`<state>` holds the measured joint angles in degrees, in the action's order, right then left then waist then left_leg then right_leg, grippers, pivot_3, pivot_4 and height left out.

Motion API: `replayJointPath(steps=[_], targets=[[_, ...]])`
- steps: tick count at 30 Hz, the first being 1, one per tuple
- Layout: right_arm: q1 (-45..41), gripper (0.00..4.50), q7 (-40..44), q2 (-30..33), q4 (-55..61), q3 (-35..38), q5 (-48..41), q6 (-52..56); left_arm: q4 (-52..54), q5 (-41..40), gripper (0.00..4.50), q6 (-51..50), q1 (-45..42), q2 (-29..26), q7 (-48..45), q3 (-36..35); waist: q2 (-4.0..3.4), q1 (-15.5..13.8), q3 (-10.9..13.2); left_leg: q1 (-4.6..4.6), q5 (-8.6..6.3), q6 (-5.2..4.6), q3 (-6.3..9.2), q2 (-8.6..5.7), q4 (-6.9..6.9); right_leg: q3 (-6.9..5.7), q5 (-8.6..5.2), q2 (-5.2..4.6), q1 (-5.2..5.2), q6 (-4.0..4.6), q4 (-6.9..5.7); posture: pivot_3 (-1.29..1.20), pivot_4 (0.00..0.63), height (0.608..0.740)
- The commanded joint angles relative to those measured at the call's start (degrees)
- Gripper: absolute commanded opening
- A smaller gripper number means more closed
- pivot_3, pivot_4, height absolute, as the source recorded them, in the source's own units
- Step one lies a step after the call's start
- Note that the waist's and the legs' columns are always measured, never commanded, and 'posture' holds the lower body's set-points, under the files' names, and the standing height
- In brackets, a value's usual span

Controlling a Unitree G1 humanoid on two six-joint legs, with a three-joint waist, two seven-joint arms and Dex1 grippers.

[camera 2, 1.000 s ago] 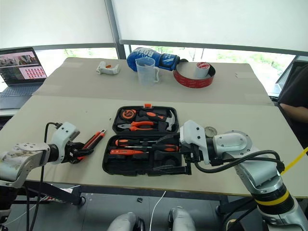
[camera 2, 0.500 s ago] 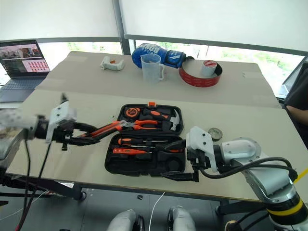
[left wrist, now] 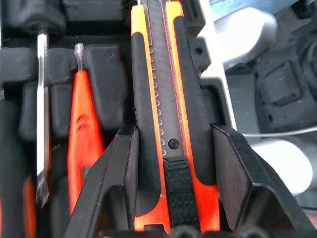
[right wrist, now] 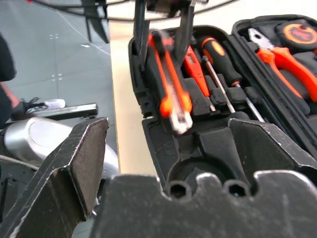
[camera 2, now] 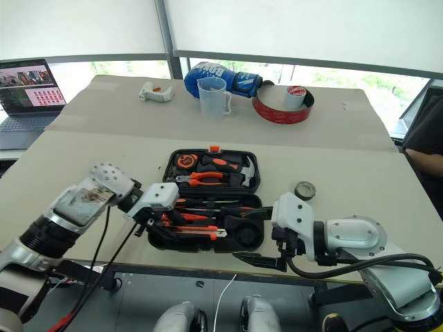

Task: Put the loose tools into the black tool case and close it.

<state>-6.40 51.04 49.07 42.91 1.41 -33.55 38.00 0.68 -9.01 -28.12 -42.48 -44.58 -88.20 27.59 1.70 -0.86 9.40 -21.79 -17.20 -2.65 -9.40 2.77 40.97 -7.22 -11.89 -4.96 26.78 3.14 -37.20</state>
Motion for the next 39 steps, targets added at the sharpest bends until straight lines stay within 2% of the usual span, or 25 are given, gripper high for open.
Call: replayJointPath(steps=[1,6,15,25,26,28,30,31,34,37,39], targets=[[0.66,4.50,-2.00,-0.13,2.71,1.89,-0.93,0.33,-0.24,0.71,1.68,-1.51,-0.94,1.23,-0.06,0.80,0.00,0.04,0.00,0.04,-0.02,-0.03,0.00,0.00,0.00,0.00,0.00,0.00,-0.04,0.00,0.00,0.00,0.150,0.714],[1.48,4.50,-2.17,0.93,2.90,2.70,-1.41,0.12,-1.09,1.98,1.68,-2.04,-1.13,1.67,-0.87,1.85,0.00,0.02,0.00,0.16,-0.05,-0.09,0.00,-0.01,0.01,0.04,0.00,-0.01,-0.16,0.00,0.02,0.00,0.150,0.714],[-0.46,4.50,-2.67,0.28,0.67,1.23,-0.43,-0.84,3.39,-1.75,1.68,-7.30,-1.20,-3.83,-4.30,2.59,0.00,0.22,0.00,0.42,-0.09,-0.14,0.03,0.04,-0.03,0.09,-0.01,-0.15,-0.37,-0.01,0.08,0.00,0.150,0.714],[-2.76,4.50,-2.59,-0.39,-0.58,-0.23,-0.39,-0.96,-0.26,0.73,1.68,-6.19,-1.35,0.29,-1.18,1.84,0.00,0.11,0.00,0.41,-0.12,-0.20,0.03,-0.05,0.00,0.09,-0.01,-0.13,-0.40,-0.01,0.08,0.00,0.150,0.714],[-2.78,4.50,-2.54,-0.35,-0.62,-0.23,-0.40,-0.97,-0.19,0.66,2.68,-6.29,-1.35,0.27,-1.26,1.84,0.00,0.11,0.00,0.41,-0.12,-0.21,0.03,-0.06,0.00,0.08,-0.01,-0.13,-0.41,-0.01,0.08,0.00,0.150,0.714],[-2.78,4.50,-2.49,-0.29,-0.68,-0.27,-0.36,-1.01,0.04,0.55,3.29,-6.49,-1.36,-0.04,-1.45,1.68,0.00,0.10,0.00,0.39,-0.12,-0.21,0.03,-0.06,0.01,0.07,-0.01,-0.13,-0.40,-0.01,0.08,0.00,0.150,0.714],[-2.82,4.50,-2.35,-0.21,-0.72,-0.33,-0.42,-0.94,0.34,-0.45,4.14,-6.44,-1.66,-0.32,-2.12,0.45,0.00,0.05,0.00,0.43,-0.12,-0.21,0.03,-0.06,0.00,0.09,-0.01,-0.16,-0.43,-0.01,0.08,0.00,0.150,0.714],[-2.86,4.50,-2.28,-0.18,-0.76,-0.33,-0.48,-0.90,0.46,-1.10,4.37,-6.59,-1.89,-0.37,-2.44,-0.29,0.00,-0.02,0.00,0.43,-0.12,-0.21,0.03,-0.06,0.01,0.08,-0.01,-0.19,-0.43,-0.01,0.07,0.00,0.150,0.714],[-2.98,4.50,-2.18,-0.26,-1.02,-0.60,-0.31,-0.99,1.01,-6.89,4.44,-9.56,-3.68,-1.44,-4.03,-3.86,0.01,-0.07,0.01,0.40,-0.15,-0.25,0.03,-0.07,0.06,0.06,0.00,-0.19,-0.43,-0.04,0.07,0.00,0.150,0.714],[-3.19,4.50,-2.02,-0.37,-1.51,-0.78,-0.13,-1.22,0.20,-8.80,4.44,-9.77,-4.33,-2.09,-4.30,-5.12,0.02,0.07,0.01,0.36,-0.15,-0.27,0.06,-0.04,0.11,0.06,0.01,-0.25,-0.42,-0.05,0.08,0.00,0.150,0.714],[-3.52,4.50,-1.98,-0.48,-1.86,-1.01,-0.03,-1.31,-0.82,-8.18,3.93,-7.76,-4.04,-2.54,-4.30,-4.96,0.02,0.12,0.01,0.38,-0.15,-0.26,0.06,-0.04,0.09,0.07,0.00,-0.24,-0.42,-0.05,0.08,0.00,0.150,0.714]])
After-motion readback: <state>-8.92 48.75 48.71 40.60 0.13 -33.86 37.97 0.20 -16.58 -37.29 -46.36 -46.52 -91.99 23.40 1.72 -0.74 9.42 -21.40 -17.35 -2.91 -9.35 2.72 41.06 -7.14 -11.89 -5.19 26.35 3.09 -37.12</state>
